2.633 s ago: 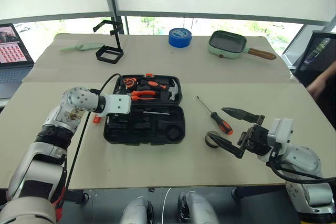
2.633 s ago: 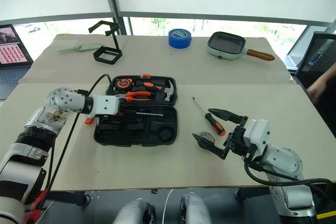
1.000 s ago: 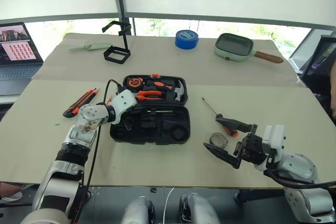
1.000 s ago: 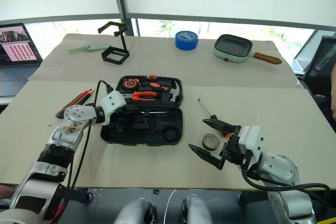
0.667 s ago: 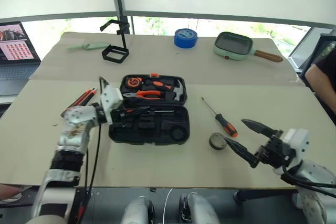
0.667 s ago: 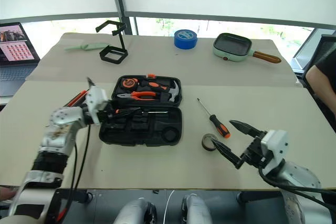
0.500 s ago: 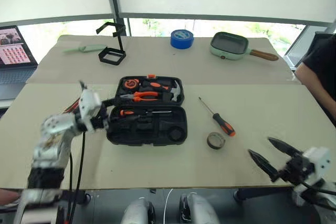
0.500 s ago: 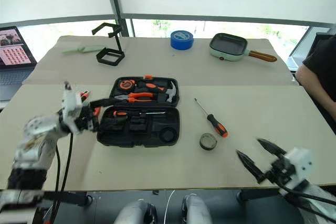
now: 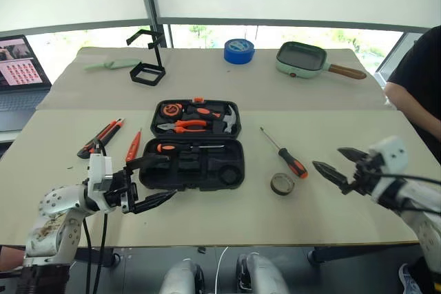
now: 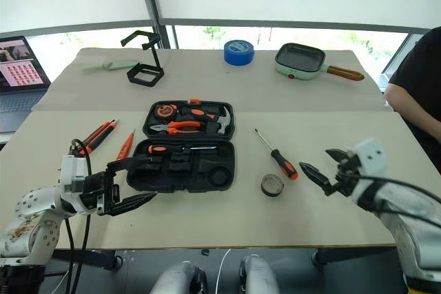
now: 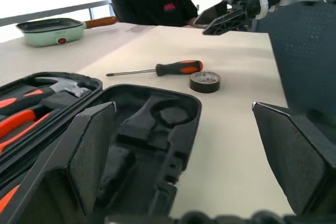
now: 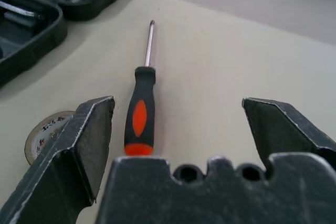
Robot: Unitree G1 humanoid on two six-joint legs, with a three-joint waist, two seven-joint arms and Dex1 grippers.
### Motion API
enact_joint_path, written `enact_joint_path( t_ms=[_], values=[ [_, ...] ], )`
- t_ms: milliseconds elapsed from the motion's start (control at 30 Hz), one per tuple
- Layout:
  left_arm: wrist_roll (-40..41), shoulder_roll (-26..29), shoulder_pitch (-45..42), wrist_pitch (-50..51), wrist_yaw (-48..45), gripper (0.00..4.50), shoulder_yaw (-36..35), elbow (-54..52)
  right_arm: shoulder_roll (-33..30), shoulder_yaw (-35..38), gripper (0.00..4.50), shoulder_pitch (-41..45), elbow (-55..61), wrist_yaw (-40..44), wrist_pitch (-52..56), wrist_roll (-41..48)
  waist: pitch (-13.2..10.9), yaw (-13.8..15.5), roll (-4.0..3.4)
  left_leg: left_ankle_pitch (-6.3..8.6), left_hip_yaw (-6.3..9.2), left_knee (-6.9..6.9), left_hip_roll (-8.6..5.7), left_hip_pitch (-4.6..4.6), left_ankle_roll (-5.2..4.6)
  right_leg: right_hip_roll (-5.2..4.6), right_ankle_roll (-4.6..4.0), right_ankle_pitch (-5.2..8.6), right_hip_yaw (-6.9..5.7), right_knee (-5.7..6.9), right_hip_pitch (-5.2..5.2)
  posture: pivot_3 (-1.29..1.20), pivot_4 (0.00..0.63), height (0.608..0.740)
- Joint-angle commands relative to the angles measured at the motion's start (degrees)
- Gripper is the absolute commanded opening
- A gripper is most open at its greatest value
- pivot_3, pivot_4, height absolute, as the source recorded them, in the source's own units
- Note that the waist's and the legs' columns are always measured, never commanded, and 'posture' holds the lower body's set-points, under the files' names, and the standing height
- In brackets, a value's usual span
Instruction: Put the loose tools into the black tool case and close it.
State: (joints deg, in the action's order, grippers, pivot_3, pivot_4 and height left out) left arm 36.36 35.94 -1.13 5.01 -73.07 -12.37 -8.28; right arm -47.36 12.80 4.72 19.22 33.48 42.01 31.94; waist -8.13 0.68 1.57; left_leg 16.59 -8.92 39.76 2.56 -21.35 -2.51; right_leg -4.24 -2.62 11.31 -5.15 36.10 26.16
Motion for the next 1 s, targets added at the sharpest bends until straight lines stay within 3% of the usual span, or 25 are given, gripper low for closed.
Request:
enact_joint_path(
  t_ms=[33, 233, 267, 367, 400, 567, 667, 800, 900, 967, 1000],
  values=[
    [0.9, -0.2, 0.0, 0.4, 0.7, 4.48, 0.2, -2.1, -1.3, -7.3, 4.5, 10.3, -3.8, -0.6, 8.8, -2.4, 0.0, -0.1, 0.01, -0.03, 0.0, 0.02, -0.03, -0.04, 0.05, 0.0, 0.01, 0.0, -0.04, -0.04, -0.01, 0.0, 0.15, 0.74],
    [0.8, -0.1, 0.1, 0.6, 1.5, 4.48, -0.3, -2.4, 0.6, -14.8, 4.5, 19.0, -9.3, -0.9, 15.9, -5.3, 0.0, 0.0, 0.03, 0.09, -0.06, 0.11, -0.18, -0.17, -0.15, -0.1, 0.23, -0.07, -0.08, -0.18, -0.01, 0.0, 0.15, 0.74],
    [0.8, -0.1, 0.1, 0.6, 1.5, 4.5, -0.3, -2.5, 0.7, -15.6, 3.99, 19.5, -9.6, -0.8, 16.6, -5.8, 0.0, 0.1, 0.03, 0.08, -0.04, 0.12, -0.2, -0.2, -0.14, -0.11, 0.24, -0.07, -0.11, -0.18, -0.01, 0.0, 0.15, 0.74],
    [0.9, 0.1, 0.4, 0.8, 1.7, 4.5, -0.6, -3.0, 1.7, -16.6, 3.27, 20.9, -10.7, -1.9, 18.3, -7.0, 0.0, 0.0, 0.03, 0.06, -0.04, 0.14, -0.2, -0.26, -0.1, -0.13, 0.26, -0.08, -0.13, -0.19, 0.01, 0.0, 0.15, 0.74],
    [1.0, 0.1, 0.5, 0.9, 1.8, 4.5, -0.7, -3.2, 1.9, -16.9, 2.74, 21.2, -11.0, -2.4, 19.0, -7.6, 0.0, -0.1, 0.03, 0.05, -0.04, 0.15, -0.2, -0.27, -0.09, -0.13, 0.27, -0.09, -0.13, -0.19, 0.01, 0.0, 0.15, 0.74],
    [2.8, 0.9, 1.6, 3.0, 1.9, 4.5, -1.6, -4.5, 2.0, -15.2, 1.08, 20.2, -9.7, -2.7, 20.1, -8.4, 0.0, -0.2, 0.03, 0.01, -0.04, 0.14, -0.17, -0.24, -0.02, -0.13, 0.29, -0.08, -0.13, -0.17, 0.02, 0.0, 0.15, 0.74],
    [3.9, 1.3, 2.7, 4.2, 2.3, 4.5, -2.1, -5.7, 1.4, -12.2, 1.0, 18.3, -9.2, -1.6, 16.0, -8.7, 0.0, -0.2, 0.02, 0.01, -0.03, 0.14, -0.14, -0.25, -0.02, -0.13, 0.3, -0.07, -0.13, -0.16, 0.03, 0.0, 0.15, 0.74],
    [4.7, -0.3, 3.4, 4.2, 5.7, 4.5, -3.7, -6.6, 2.7, -7.3, 1.0, 14.5, -10.4, 6.8, -6.8, -9.2, 0.0, -0.1, 0.02, 0.01, -0.01, 0.14, -0.14, -0.25, -0.02, -0.08, 0.31, -0.07, -0.15, -0.16, 0.03, 0.0, 0.15, 0.74],
    [5.1, -2.0, 5.0, 3.8, 9.4, 4.5, -5.7, -7.2, 4.0, -8.6, 1.0, 16.2, -10.6, 13.8, -20.2, -10.0, 0.0, -0.4, 0.02, 0.04, -0.01, 0.14, -0.14, -0.19, -0.07, -0.06, 0.34, -0.08, -0.12, -0.15, 0.0, 0.0, 0.15, 0.74],
    [3.6, -2.6, 6.7, 1.7, 10.6, 4.5, -7.5, -5.9, 6.3, -11.7, 1.0, 21.4, -11.5, 17.7, -23.1, -9.4, 0.0, -1.4, 0.06, 0.06, -0.03, 0.13, -0.1, -0.1, -0.11, -0.08, 0.35, -0.08, -0.06, -0.15, -0.03, 0.0, 0.15, 0.74],
    [2.8, -2.4, 8.1, 0.7, 11.1, 4.5, -9.2, -4.9, 6.7, -16.7, 1.0, 26.0, -12.1, 21.6, -22.5, -11.4, -0.1, -1.7, 0.06, 0.06, -0.04, 0.12, -0.05, -0.06, -0.11, -0.09, 0.36, -0.09, -0.03, -0.1, -0.03, 0.0, 0.15, 0.74]
  ],
)
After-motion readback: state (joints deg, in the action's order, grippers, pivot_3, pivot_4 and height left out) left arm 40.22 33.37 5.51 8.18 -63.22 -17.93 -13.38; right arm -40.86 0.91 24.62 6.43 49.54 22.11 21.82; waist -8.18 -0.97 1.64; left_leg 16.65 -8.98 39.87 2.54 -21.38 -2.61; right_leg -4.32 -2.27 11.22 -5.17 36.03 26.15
